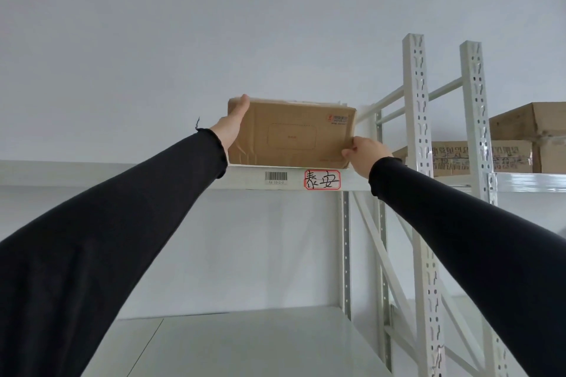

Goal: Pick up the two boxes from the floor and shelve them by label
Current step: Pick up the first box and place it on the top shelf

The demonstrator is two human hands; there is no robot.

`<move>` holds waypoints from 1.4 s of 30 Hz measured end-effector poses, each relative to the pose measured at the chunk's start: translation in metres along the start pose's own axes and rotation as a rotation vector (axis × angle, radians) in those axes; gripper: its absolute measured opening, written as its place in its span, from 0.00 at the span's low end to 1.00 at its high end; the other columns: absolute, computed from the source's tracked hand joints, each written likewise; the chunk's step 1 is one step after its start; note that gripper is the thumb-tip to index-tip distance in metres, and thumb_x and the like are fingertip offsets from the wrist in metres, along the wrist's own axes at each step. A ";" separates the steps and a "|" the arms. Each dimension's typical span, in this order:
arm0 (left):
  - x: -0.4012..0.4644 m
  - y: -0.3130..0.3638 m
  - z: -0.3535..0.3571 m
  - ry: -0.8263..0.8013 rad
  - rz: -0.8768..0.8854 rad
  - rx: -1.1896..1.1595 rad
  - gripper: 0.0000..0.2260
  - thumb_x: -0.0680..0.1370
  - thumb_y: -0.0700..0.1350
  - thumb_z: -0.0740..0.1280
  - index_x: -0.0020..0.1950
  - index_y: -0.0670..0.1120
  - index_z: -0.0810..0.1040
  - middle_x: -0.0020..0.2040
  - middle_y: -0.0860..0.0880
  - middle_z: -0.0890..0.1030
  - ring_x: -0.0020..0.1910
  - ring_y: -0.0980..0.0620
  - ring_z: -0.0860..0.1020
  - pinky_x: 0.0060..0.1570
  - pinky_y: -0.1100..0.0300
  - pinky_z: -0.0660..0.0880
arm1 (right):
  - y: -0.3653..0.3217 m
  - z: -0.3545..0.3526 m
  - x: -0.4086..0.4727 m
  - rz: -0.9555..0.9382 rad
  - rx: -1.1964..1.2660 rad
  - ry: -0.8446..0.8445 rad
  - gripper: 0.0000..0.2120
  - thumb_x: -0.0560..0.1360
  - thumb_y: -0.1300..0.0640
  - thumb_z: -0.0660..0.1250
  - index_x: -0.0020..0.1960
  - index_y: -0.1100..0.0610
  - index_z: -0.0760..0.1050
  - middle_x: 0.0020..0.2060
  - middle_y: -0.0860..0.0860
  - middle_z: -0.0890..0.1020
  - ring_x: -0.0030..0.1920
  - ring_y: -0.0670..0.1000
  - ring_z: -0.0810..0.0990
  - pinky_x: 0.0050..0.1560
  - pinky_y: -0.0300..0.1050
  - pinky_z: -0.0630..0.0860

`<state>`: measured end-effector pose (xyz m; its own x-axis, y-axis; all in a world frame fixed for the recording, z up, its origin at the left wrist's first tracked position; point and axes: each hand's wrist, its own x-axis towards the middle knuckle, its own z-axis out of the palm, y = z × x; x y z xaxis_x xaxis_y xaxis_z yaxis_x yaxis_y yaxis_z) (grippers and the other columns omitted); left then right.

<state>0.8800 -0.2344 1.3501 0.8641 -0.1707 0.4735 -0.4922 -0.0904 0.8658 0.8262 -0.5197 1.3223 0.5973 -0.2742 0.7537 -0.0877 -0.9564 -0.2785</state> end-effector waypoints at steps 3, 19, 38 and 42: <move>0.014 -0.013 -0.003 -0.022 0.037 0.192 0.43 0.76 0.74 0.58 0.83 0.51 0.54 0.78 0.49 0.67 0.77 0.45 0.65 0.75 0.51 0.61 | 0.005 0.003 0.005 0.005 0.009 -0.023 0.14 0.81 0.52 0.57 0.60 0.59 0.73 0.53 0.56 0.81 0.49 0.55 0.77 0.51 0.49 0.74; 0.043 -0.038 -0.012 0.143 0.268 0.620 0.44 0.63 0.71 0.70 0.75 0.53 0.66 0.55 0.53 0.80 0.67 0.42 0.74 0.65 0.43 0.73 | 0.021 0.013 0.011 -0.010 -0.014 0.035 0.23 0.79 0.38 0.55 0.51 0.57 0.77 0.45 0.54 0.82 0.45 0.55 0.79 0.47 0.52 0.79; 0.090 -0.058 0.011 0.200 0.230 0.718 0.31 0.73 0.60 0.74 0.71 0.49 0.70 0.60 0.48 0.82 0.67 0.42 0.74 0.64 0.45 0.72 | 0.031 0.047 0.052 0.115 -0.011 -0.048 0.19 0.79 0.41 0.59 0.51 0.56 0.79 0.41 0.52 0.82 0.42 0.53 0.80 0.46 0.48 0.79; 0.080 -0.057 0.012 0.199 0.227 0.692 0.36 0.74 0.58 0.75 0.77 0.47 0.65 0.66 0.46 0.80 0.68 0.41 0.75 0.66 0.46 0.72 | 0.033 0.043 0.042 0.101 -0.041 -0.003 0.19 0.79 0.43 0.60 0.61 0.55 0.76 0.51 0.52 0.82 0.50 0.54 0.80 0.51 0.52 0.79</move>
<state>0.9755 -0.2546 1.3368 0.7039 -0.0836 0.7054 -0.5572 -0.6809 0.4753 0.8827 -0.5588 1.3190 0.5859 -0.3688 0.7216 -0.1799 -0.9274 -0.3280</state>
